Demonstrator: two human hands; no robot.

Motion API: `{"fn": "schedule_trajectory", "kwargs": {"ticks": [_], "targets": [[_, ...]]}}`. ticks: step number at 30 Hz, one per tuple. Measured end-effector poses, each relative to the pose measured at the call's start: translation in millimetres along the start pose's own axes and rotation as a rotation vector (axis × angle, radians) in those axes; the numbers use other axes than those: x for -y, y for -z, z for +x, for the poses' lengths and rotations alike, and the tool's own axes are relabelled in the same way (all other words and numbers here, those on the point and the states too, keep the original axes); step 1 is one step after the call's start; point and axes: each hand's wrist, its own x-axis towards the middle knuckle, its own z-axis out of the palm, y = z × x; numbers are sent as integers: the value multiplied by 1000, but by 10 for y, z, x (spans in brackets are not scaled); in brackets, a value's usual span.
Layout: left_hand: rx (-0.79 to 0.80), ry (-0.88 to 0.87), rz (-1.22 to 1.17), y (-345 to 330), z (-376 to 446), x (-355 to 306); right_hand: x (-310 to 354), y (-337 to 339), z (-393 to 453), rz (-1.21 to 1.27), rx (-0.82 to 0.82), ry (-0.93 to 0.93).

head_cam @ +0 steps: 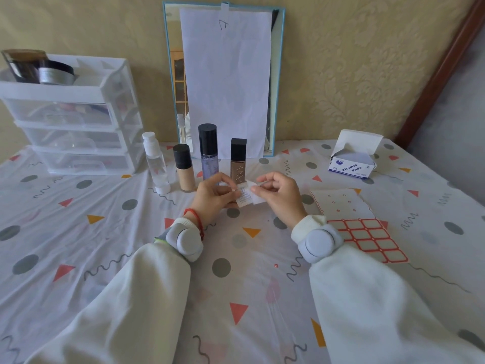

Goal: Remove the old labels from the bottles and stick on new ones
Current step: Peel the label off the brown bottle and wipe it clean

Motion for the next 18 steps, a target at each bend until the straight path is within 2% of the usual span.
{"fn": "schedule_trajectory", "kwargs": {"ticks": [4, 10, 18], "targets": [[0, 32, 19, -13, 3, 25, 2, -18, -5, 93, -42, -8], [13, 84, -138, -29, -35, -25, 16, -85, -54, 110, 39, 38], [24, 4, -72, -42, -75, -73, 4, -71, -54, 164, 74, 13]]}}
